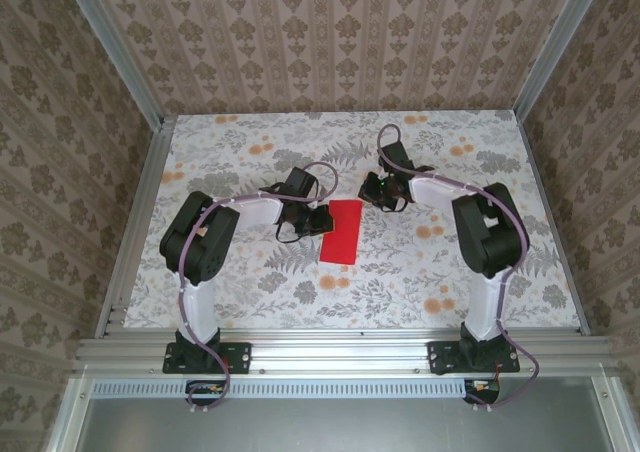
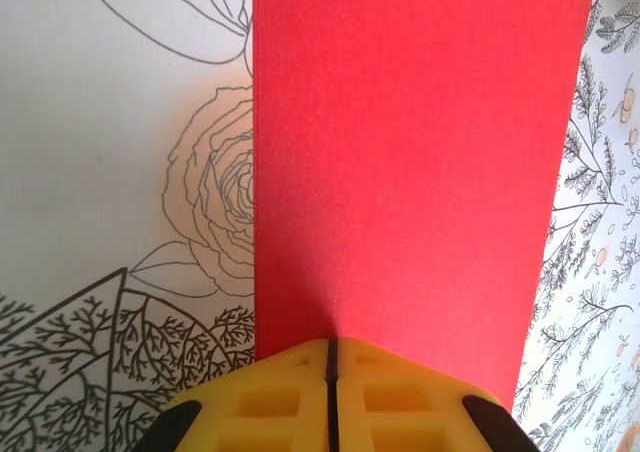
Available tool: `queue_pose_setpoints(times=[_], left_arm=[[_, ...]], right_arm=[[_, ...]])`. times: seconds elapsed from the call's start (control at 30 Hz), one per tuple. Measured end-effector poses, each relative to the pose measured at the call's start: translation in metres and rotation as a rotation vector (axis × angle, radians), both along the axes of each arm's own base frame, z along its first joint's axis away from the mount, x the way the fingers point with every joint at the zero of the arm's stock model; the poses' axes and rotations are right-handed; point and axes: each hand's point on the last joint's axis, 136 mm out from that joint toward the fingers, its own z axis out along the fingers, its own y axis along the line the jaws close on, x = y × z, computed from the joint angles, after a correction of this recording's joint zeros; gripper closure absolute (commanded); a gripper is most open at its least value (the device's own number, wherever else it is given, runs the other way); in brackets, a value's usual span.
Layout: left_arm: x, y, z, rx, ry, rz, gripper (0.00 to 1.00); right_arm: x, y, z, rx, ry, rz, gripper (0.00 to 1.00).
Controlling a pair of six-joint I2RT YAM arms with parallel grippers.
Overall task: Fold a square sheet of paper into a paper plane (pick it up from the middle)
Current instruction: First fold in half a square sheet of paper at the center of the table.
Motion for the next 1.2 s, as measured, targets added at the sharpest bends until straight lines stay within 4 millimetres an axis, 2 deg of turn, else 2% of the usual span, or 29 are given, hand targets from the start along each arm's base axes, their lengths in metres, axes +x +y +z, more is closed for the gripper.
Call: queue_pose_setpoints(times=[0.07, 0.13, 0.3, 0.37, 0.47, 0.77, 0.97, 1.2], left_arm=[[0.0, 0.0, 0.0, 0.0, 0.0, 0.0, 0.91], [0.0, 0.0, 0.0, 0.0, 0.0, 0.0, 0.91], [0.0, 0.0, 0.0, 0.0, 0.0, 0.0, 0.92], [0.0, 0.0, 0.0, 0.0, 0.0, 0.0, 0.92], [0.0, 0.0, 0.0, 0.0, 0.0, 0.0, 0.92], [0.001, 0.001, 0.003, 0.009, -0.011, 0.006, 0.89], [0.001, 0.013, 0.009, 0.018, 0.003, 0.042, 0.81], [0.015, 0.016, 0.022, -0.054, 0.009, 0.081, 0.82]], right_arm=[[-0.009, 0.007, 0.013, 0.029, -0.024, 0.022, 0.88], [-0.022, 0.019, 0.014, 0.062, -0.018, 0.047, 0.88], [-0.067, 0.032, -0.022, 0.075, 0.099, 0.085, 0.88], [-0.077, 0.033, -0.032, 0.078, 0.136, 0.088, 0.88], [-0.078, 0.034, -0.041, 0.087, 0.156, 0.086, 0.89], [-0.077, 0.036, -0.044, 0.104, 0.157, 0.106, 0.9], [-0.073, 0.053, -0.043, 0.129, 0.117, 0.255, 0.92], [-0.084, 0.065, -0.043, 0.153, 0.078, 0.421, 0.93]])
